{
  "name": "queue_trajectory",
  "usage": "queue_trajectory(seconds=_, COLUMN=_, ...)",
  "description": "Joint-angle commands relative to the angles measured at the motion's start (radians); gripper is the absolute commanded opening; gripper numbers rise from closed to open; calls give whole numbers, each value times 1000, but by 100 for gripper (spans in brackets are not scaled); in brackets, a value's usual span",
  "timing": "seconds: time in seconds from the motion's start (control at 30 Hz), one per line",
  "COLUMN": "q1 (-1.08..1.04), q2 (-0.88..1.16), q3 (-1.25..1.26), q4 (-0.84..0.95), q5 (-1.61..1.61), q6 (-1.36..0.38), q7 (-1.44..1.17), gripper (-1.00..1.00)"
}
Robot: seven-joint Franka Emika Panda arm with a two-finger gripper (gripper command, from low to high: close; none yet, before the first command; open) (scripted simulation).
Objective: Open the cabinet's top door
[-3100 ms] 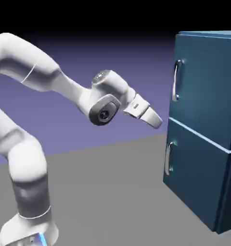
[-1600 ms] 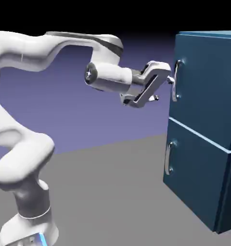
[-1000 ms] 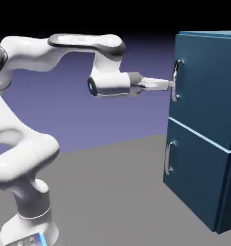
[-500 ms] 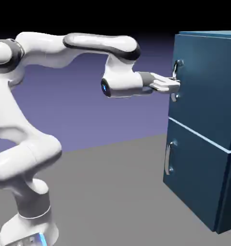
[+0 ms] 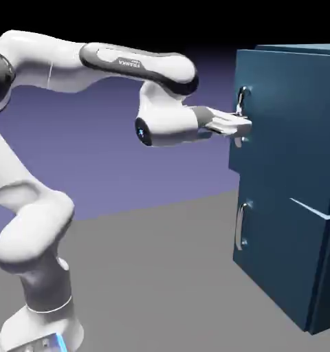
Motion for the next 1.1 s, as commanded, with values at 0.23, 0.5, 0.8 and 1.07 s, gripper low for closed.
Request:
queue_trajectory(seconds=0.23, q1=153, q2=-118, q3=-212, q4=-157, q5=-348, q6=-137, q7=227, gripper=-100)
queue_trajectory(seconds=0.5, q1=202, q2=-231, q3=-413, q4=-275, q5=-696, q6=-333, q7=406, gripper=-100)
queue_trajectory(seconds=0.8, q1=171, q2=-270, q3=-676, q4=-305, q5=-1088, q6=-663, q7=525, gripper=-100)
queue_trajectory(seconds=1.07, q1=171, q2=-160, q3=-930, q4=-191, q5=-1367, q6=-1011, q7=539, gripper=-100)
